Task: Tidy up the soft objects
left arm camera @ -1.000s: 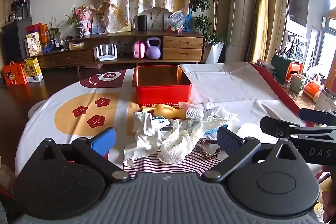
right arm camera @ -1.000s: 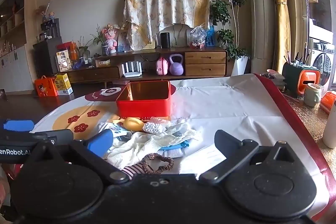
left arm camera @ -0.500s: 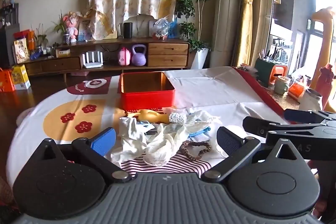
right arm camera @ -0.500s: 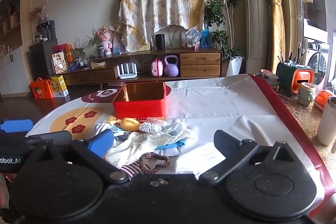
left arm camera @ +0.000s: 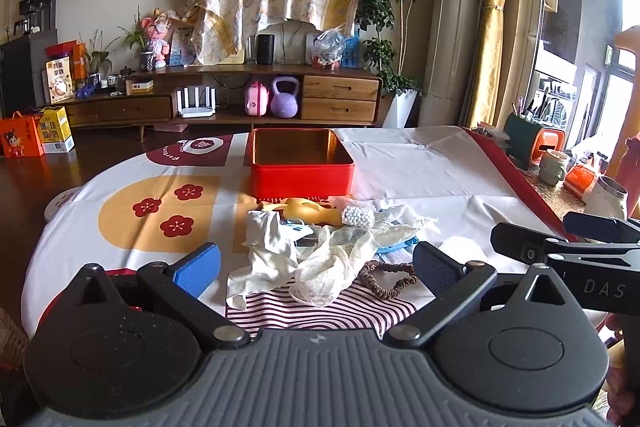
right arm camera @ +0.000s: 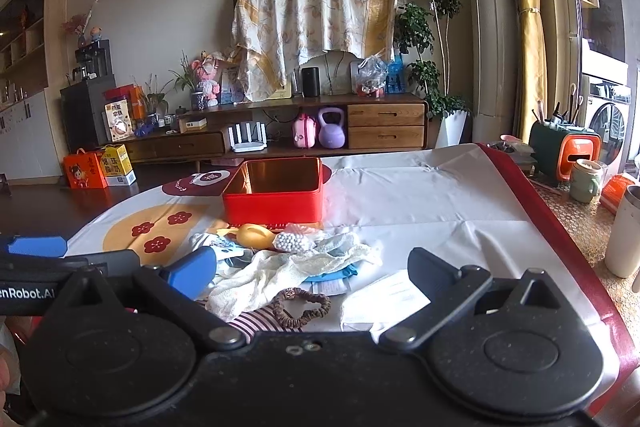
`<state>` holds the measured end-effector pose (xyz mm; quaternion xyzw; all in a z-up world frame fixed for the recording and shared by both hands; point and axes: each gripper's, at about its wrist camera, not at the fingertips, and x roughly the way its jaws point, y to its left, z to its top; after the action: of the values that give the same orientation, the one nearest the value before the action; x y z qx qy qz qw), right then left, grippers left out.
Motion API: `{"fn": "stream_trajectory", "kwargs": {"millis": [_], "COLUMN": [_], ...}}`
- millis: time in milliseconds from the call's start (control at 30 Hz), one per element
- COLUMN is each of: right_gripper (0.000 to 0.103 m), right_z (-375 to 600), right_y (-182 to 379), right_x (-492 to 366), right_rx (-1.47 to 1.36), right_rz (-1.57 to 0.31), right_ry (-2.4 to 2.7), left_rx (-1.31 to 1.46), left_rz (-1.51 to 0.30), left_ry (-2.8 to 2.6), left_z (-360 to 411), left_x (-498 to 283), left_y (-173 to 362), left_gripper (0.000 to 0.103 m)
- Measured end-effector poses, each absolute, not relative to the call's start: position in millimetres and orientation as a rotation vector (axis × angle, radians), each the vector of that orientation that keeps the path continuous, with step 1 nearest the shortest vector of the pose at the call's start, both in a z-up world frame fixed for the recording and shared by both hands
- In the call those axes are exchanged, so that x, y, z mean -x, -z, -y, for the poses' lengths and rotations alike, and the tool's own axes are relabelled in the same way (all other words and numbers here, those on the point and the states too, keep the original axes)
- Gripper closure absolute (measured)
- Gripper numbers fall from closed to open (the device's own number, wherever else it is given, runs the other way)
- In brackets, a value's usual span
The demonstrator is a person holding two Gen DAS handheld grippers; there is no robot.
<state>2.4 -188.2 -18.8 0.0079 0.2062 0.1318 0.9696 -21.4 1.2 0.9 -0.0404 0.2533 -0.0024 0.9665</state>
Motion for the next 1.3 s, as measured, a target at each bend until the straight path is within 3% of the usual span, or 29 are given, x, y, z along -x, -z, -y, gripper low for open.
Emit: {"fn": "stream_trajectory", "kwargs": {"millis": [1300], "right_gripper": [0.001], "right_z": [184.2], "right_y": [19.9], "right_x": [-0.8], "right_rx": [-0.02], "right_rz": [-0.419], "right_ry": [-0.288], "left_rx": [0.102], "left_rz": [-0.539], "left_ry": [-0.008], "left_z": [-6.8], "left_x": [19.5], "left_y": [5.1], "left_gripper": [0.0]}}
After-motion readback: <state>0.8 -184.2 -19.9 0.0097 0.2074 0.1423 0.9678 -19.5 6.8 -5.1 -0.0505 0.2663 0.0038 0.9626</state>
